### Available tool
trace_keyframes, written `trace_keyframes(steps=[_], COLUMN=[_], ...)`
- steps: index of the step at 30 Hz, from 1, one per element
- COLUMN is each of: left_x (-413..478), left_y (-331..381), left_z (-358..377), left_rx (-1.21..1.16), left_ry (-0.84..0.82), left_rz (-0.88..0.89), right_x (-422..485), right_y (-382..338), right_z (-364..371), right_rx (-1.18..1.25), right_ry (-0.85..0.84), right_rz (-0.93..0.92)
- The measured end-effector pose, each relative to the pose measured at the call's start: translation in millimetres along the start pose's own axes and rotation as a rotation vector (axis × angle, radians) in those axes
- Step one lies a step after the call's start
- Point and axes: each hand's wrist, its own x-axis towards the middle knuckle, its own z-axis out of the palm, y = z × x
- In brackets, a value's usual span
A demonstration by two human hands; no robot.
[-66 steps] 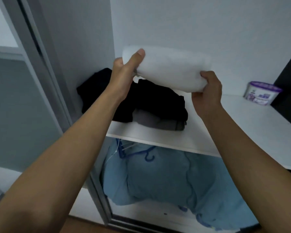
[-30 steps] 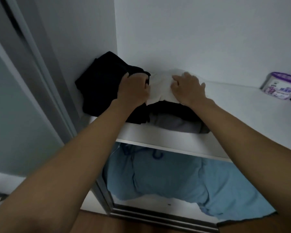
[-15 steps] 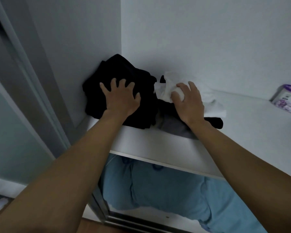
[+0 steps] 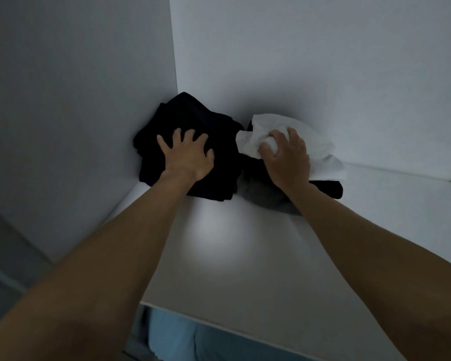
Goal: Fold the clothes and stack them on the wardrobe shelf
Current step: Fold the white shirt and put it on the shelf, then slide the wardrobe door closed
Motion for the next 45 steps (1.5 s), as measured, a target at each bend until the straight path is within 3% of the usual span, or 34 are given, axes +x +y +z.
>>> trace_keyframes(steps=[6, 11, 16, 18, 21, 24, 28, 36, 45], left_x=[-4.5, -52.6, -154.8, -200.5, -262.1, -307.1, -340.3, -356.3, -347.7], left_y=[0.0, -0.3, -12.7, -29.8, -62.4, -98.5, -131.8, -130.4, -112.4], left_z=[0.2, -23.8, -53.1, -63.5, -77.4, -86.7, -88.4, -87.1, -96.4], left_rx=[-0.033, -0.208, -0.524, -0.524, -0.564, -0.58, -0.546, -0.459, -0.301], left_ry=[-0.011, -0.025, -0.023, 0.015, 0.062, 0.152, 0.273, 0.213, 0.047], left_rz=[0.007, 0.1, 0.12, 0.127, 0.085, -0.005, -0.157, -0.269, -0.18], right_x=[9.2, -8.8, -68.5, -94.9, -129.1, -159.6, -194.6, -210.6, -220.9], right_y=[3.9, -0.2, -58.9, -106.3, -185.2, -255.3, -313.5, -332.4, -294.1], right_z=[1.1, -27.6, -57.8, -66.3, -72.9, -66.3, -45.7, -38.6, -70.5], right_rx=[0.036, 0.242, 0.528, 0.726, 1.062, 1.209, 1.225, 1.139, 1.117], right_ry=[-0.051, -0.208, 0.045, -0.057, -0.383, -0.624, -0.782, -0.664, -0.589], right_rz=[-0.006, 0.021, 0.023, 0.009, 0.06, 0.124, 0.194, 0.294, 0.319])
